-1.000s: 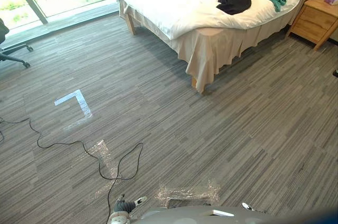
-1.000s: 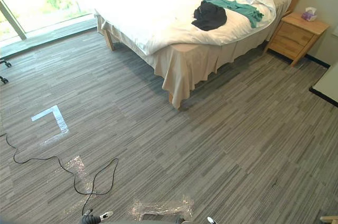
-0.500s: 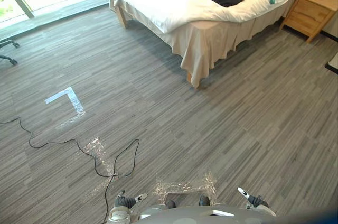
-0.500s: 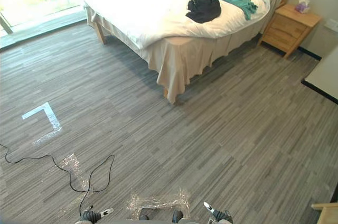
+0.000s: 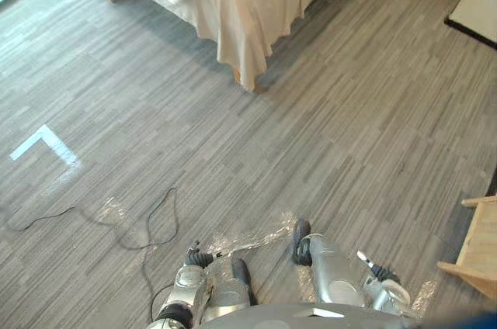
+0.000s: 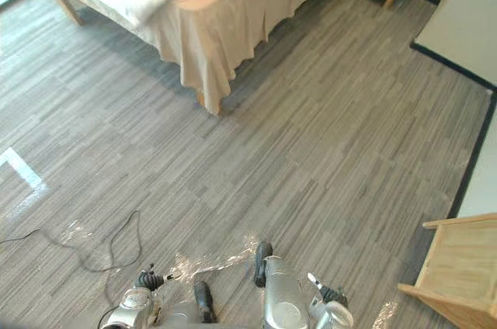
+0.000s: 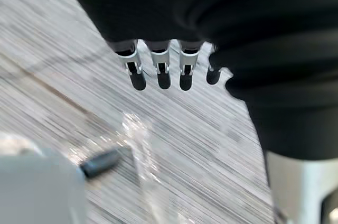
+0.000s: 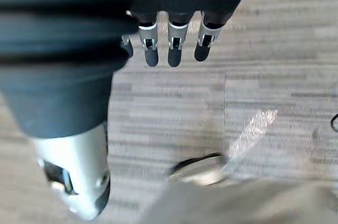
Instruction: Tidy the bed and pick cloth on bed and put in laundry
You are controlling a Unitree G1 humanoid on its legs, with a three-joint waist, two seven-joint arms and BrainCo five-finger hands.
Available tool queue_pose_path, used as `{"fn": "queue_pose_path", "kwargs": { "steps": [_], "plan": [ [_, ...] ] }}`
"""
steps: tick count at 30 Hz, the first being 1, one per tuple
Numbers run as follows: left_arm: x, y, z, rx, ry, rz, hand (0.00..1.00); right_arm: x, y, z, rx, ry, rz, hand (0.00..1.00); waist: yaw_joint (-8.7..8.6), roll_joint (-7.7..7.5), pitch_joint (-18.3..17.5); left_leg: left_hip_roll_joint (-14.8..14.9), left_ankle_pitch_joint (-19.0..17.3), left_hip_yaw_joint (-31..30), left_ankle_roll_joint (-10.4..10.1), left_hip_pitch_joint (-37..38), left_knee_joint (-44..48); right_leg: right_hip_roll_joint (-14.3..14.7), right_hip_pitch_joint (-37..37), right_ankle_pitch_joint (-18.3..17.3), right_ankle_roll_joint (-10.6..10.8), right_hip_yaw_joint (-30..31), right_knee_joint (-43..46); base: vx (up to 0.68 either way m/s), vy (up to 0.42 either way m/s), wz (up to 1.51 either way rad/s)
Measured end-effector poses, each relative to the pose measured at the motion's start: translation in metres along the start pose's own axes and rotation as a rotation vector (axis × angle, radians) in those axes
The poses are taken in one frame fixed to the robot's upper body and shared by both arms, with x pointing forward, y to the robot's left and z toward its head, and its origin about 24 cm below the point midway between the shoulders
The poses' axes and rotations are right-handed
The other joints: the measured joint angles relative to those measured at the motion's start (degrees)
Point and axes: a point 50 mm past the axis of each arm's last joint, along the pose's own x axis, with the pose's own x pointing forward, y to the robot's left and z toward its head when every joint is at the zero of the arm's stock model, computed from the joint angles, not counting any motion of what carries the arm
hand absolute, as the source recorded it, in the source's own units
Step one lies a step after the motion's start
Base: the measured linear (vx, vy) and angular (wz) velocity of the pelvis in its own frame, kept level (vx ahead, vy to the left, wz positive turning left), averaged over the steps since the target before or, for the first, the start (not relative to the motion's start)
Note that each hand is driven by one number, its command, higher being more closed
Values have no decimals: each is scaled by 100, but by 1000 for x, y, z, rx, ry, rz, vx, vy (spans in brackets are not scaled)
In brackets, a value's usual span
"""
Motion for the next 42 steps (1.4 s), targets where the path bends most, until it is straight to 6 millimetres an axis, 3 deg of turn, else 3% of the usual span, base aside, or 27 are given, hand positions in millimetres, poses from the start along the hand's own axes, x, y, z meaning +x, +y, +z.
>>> {"fn": "queue_pose_path", "kwargs": {
  "steps": [1,2,3,4,5,7,9,12,14,16,17,18,20,22,24,26,27,28,30,31,33,35,37,39,40,41,42],
  "plan": [
    [-2,-4,-4,-7,7,-11,0,0,-4,-4,-6,10,-10,0,-13,112,-96,295,10,94,-38,-17,303,268,46,-276,-97,-103,35,643,-429,-21],
    [-2,-5,-3,-11,0,-13,0,-1,-3,-5,-13,12,-8,0,-8,109,-95,402,19,128,-43,-149,636,335,60,-314,-175,-109,48,545,-339,-29],
    [-3,-9,-3,-37,4,-17,0,1,-5,0,-24,-2,-12,0,0,134,-81,690,70,84,31,-558,1700,485,211,-350,-362,-136,-26,673,-399,-32],
    [-4,-12,-2,-56,-1,-20,0,1,-4,1,-31,-6,-8,0,-23,220,-37,980,283,-21,348,-929,2842,644,595,-385,-435,-142,-333,451,-264,-29],
    [-5,-13,-1,-62,-8,-21,0,1,-5,2,-38,-9,-10,0,-10,256,-21,1079,282,-106,302,-1084,3400,710,851,-393,-449,-158,-512,690,-317,-19],
    [-6,-19,8,-86,-45,-29,0,1,-3,8,-78,-37,0,0,26,233,11,822,-24,-571,-9,-1486,4604,786,1853,-405,-470,-59,-1176,606,-207,-16],
    [-7,-24,16,-90,-79,-43,0,2,1,17,-111,-69,12,0,66,224,-10,443,-336,-697,20,-1903,4781,766,2247,-436,-516,213,-1471,467,-70,-46],
    [-6,-20,23,-126,-100,-34,0,1,23,35,-115,-122,65,0,187,159,35,-75,-581,-561,242,-2533,4037,625,2635,-476,-452,534,-1609,442,49,-69],
    [-6,-18,28,-136,-119,-31,0,0,27,32,-100,-120,73,0,184,51,59,-517,-230,-509,409,-2640,2757,379,2952,-588,-236,536,-1551,488,115,-37],
    [-9,-24,23,-140,-111,-44,0,0,19,26,-104,-107,56,0,214,211,-51,-746,1166,-584,633,-2626,984,357,3154,-849,209,538,-1414,469,186,-33],
    [-9,-24,22,-150,-112,-42,0,-1,20,21,-98,-94,54,0,255,232,-121,-825,2054,-554,1192,-2605,744,305,3339,-1145,475,585,-1382,505,184,-14],
    [-6,-18,33,-154,-141,-25,0,-2,26,19,-107,-93,76,0,222,64,-171,-941,1952,-508,1281,-2645,720,163,3228,-1075,454,629,-1412,448,158,-7],
    [-4,-14,38,-149,-152,-16,0,-5,35,16,-90,-90,97,0,342,-42,-187,-958,1670,-385,1272,-2646,880,143,3294,-699,441,876,-1705,323,93,-27],
    [-5,-13,25,-168,-100,-8,0,-6,34,13,-81,-81,93,0,481,-70,-211,-892,1275,-127,1281,-2389,1097,58,3539,-208,575,1206,-1874,325,113,-62],
    [-5,-8,19,-157,-84,3,0,-6,32,9,-60,-64,84,0,500,-119,-255,-903,1087,-24,1231,-2132,1036,1,3496,-91,578,1362,-1563,253,112,-51],
    [-5,-4,7,-138,-43,12,0,-5,25,2,-42,-43,66,0,462,-148,-312,-976,811,-4,1067,-1692,709,-91,2917,-72,663,1486,-36,206,110,-34],
    [-5,-1,3,-124,-34,17,0,-5,22,3,-40,-49,58,0,434,-197,-338,-1041,720,-24,1059,-1503,558,-206,2423,176,1015,1491,1028,258,87,-1],
    [-5,3,-4,-113,-10,24,0,-4,19,6,-47,-58,52,0,337,-240,-311,-1102,620,-83,1039,-1219,448,-377,1721,359,1063,1473,2523,275,71,9],
    [-5,5,-12,-106,24,30,0,-3,14,7,-59,-58,41,0,336,-272,-324,-1106,497,-192,986,-952,450,-496,1221,-100,753,1205,3290,363,46,28],
    [-5,6,-14,-105,32,32,0,-3,13,8,-59,-62,35,0,324,-260,-316,-1057,434,-281,1007,-691,463,-636,917,-611,619,754,3291,369,-7,42],
    [-6,6,-15,-105,37,33,0,-2,9,9,-63,-64,27,0,301,-179,-289,-898,386,-448,972,-458,480,-521,708,-957,568,379,2435,352,-77,51],
    [-5,5,-13,-107,32,31,0,-1,8,15,-69,-81,26,0,266,-51,-260,-668,321,-662,888,-397,473,-196,487,-947,550,393,1286,373,-207,64],
    [-5,3,-12,-105,28,27,0,0,8,21,-85,-97,27,0,168,79,-241,-370,187,-1042,667,-375,440,100,278,-53,531,771,-943,394,-316,89],
    [-6,3,-19,-112,56,28,0,0,9,18,-86,-88,28,0,172,-21,-266,-359,-5,-1196,387,-165,395,-52,177,498,632,1180,-1776,401,-393,58],
    [-6,5,-23,-146,78,45,0,0,8,17,-90,-86,28,0,174,-17,-284,-273,-166,-1263,228,58,375,-45,134,1059,628,1158,-1409,435,-452,38],
    [-7,0,-24,-161,86,40,0,0,5,20,-98,-93,21,0,182,116,-294,-151,-247,-1288,236,125,382,71,63,1083,535,1142,-1110,538,-511,10],
    [-10,-10,-27,-193,95,21,0,2,0,28,-120,-121,13,0,230,342,-333,93,-247,-1237,252,216,419,276,-103,632,326,1053,-572,459,-399,-2]
  ]
}}
